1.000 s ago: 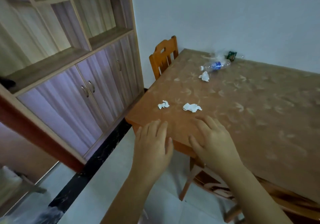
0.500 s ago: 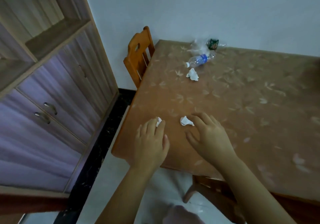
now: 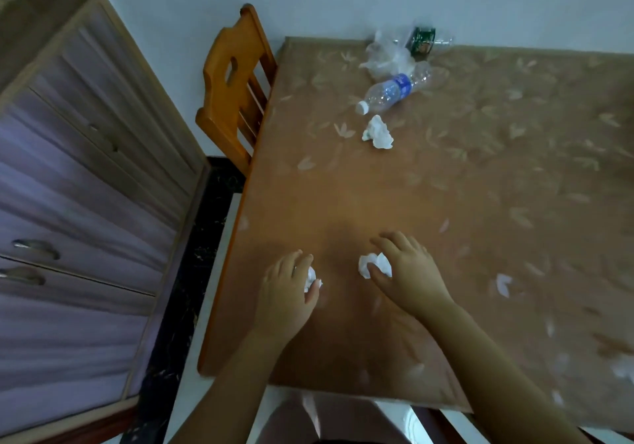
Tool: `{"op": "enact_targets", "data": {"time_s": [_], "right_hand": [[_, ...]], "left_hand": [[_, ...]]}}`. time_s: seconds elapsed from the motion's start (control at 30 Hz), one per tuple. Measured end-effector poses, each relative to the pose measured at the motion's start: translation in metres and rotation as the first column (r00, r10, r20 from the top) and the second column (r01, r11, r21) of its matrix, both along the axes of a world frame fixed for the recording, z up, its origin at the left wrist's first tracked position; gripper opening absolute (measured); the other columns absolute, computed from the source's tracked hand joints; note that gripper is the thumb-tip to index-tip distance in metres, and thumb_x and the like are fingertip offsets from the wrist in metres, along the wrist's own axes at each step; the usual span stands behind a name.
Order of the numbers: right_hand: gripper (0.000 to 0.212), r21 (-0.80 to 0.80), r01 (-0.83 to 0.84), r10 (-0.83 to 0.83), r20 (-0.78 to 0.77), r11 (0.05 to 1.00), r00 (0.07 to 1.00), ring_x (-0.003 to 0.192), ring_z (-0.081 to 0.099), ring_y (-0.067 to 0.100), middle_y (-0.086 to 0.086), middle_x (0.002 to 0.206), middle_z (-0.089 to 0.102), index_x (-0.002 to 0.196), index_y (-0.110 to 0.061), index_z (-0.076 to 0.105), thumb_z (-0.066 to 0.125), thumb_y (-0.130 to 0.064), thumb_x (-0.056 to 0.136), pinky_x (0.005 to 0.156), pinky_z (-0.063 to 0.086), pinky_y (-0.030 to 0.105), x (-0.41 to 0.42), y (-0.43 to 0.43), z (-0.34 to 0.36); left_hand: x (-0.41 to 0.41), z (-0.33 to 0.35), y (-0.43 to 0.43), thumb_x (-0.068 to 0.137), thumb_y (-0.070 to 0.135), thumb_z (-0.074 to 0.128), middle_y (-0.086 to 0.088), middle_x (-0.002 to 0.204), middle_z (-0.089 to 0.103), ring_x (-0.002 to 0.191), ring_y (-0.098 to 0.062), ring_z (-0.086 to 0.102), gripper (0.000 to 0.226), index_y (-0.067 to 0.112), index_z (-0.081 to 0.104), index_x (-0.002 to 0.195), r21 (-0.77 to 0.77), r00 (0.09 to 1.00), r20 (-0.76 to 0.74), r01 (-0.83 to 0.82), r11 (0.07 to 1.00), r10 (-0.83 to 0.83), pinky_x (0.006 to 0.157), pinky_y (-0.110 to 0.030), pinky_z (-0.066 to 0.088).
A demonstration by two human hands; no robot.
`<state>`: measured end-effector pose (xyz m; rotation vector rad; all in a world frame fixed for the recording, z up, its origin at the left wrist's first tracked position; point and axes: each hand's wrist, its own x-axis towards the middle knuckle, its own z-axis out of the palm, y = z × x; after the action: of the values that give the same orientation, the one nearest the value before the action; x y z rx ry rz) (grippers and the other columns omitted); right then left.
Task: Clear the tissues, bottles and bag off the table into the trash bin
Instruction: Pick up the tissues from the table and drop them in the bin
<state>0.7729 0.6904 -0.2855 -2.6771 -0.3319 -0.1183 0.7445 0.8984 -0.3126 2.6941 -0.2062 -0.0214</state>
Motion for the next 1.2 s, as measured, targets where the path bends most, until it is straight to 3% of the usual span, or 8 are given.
{"op": "enact_targets", "data": {"time_s": [0.13,0.3,0.47,0.57,0.73,0.9,1.2], "right_hand": [[0.038,-0.006,0.068,-0.068,-0.09,0.998,0.994,0.099,0.056,0.035,0.013,0.115,0.061,0.109,-0.007,0.062,0.066,-0.023,0.075,0.082,0.043,0.046,0.007,-0.001,-0.027],[0.037,-0.001,0.135,-0.133,-0.161,0.991,0.978,0.103,0.054,0.038,0.013,0.108,0.062,0.104,-0.009,0.065,0.076,-0.017,0.07,0.086,0.041,0.049,0.008,-0.002,-0.052],[0.032,0.061,0.226,-0.209,-0.212,0.972,0.955,0.108,0.049,0.033,0.01,0.111,0.061,0.104,-0.011,0.067,0.074,-0.018,0.074,0.091,0.039,0.047,0.002,0.001,-0.064],[0.024,0.084,0.221,-0.2,-0.2,0.972,0.959,0.1,0.054,0.036,0.013,0.108,0.061,0.096,-0.012,0.069,0.075,-0.013,0.072,0.081,0.043,0.046,-0.006,0.005,-0.066],[0.019,0.08,0.196,-0.181,-0.164,0.977,0.97,0.088,0.056,0.037,0.016,0.101,0.061,0.087,-0.014,0.069,0.075,-0.011,0.069,0.066,0.048,0.043,-0.021,0.012,-0.07],[0.017,0.065,0.236,-0.223,-0.165,0.969,0.961,0.069,0.054,0.032,0.012,0.076,0.054,0.077,-0.014,0.069,0.079,-0.007,0.065,0.05,0.049,0.037,-0.038,0.021,-0.073],[0.009,0.084,0.313,-0.29,-0.208,0.946,0.934,0.072,0.052,0.032,0.013,0.078,0.053,0.076,-0.004,0.066,0.073,-0.003,0.07,0.057,0.047,0.042,-0.062,0.035,-0.073]], "left_hand": [[0.008,-0.017,0.008,0.081,0.042,0.042,-0.015,0.11,0.064,0.1,-0.031,0.062,0.052,0.004,0.062,0.111,-0.066,0.994,-0.109,0.023,0.998,-0.031,0.081,-0.042,0.05],[0.011,-0.034,0.014,0.079,0.047,0.044,-0.012,0.106,0.064,0.097,-0.03,0.061,0.054,0.006,0.064,0.108,-0.088,0.993,-0.119,0.007,0.996,-0.017,0.079,-0.038,0.049],[0.014,-0.037,0.012,0.078,0.047,0.053,-0.009,0.108,0.061,0.099,-0.026,0.055,0.052,0.008,0.064,0.11,-0.145,0.992,-0.126,-0.008,0.989,-0.01,0.081,-0.032,0.04],[0.016,-0.039,0.008,0.079,0.033,0.069,-0.005,0.108,0.058,0.1,-0.022,0.053,0.041,0.01,0.063,0.112,-0.187,0.99,-0.143,-0.021,0.982,-0.006,0.081,-0.03,0.04],[0.01,-0.041,0.004,0.081,0.02,0.069,-0.006,0.105,0.058,0.098,-0.023,0.054,0.033,0.006,0.064,0.11,-0.218,0.987,-0.156,-0.006,0.976,-0.029,0.079,-0.029,0.041],[0.005,-0.047,0.002,0.082,0.015,0.067,-0.01,0.104,0.057,0.099,-0.026,0.054,0.029,0.005,0.065,0.108,-0.222,0.982,-0.188,-0.021,0.975,-0.021,0.082,-0.035,0.044],[-0.005,-0.048,0.007,0.08,0.005,0.067,-0.001,0.088,0.05,0.08,-0.02,0.056,0.006,0.003,0.069,0.085,-0.346,0.972,-0.236,-0.077,0.935,-0.008,0.072,-0.022,0.039]]}}
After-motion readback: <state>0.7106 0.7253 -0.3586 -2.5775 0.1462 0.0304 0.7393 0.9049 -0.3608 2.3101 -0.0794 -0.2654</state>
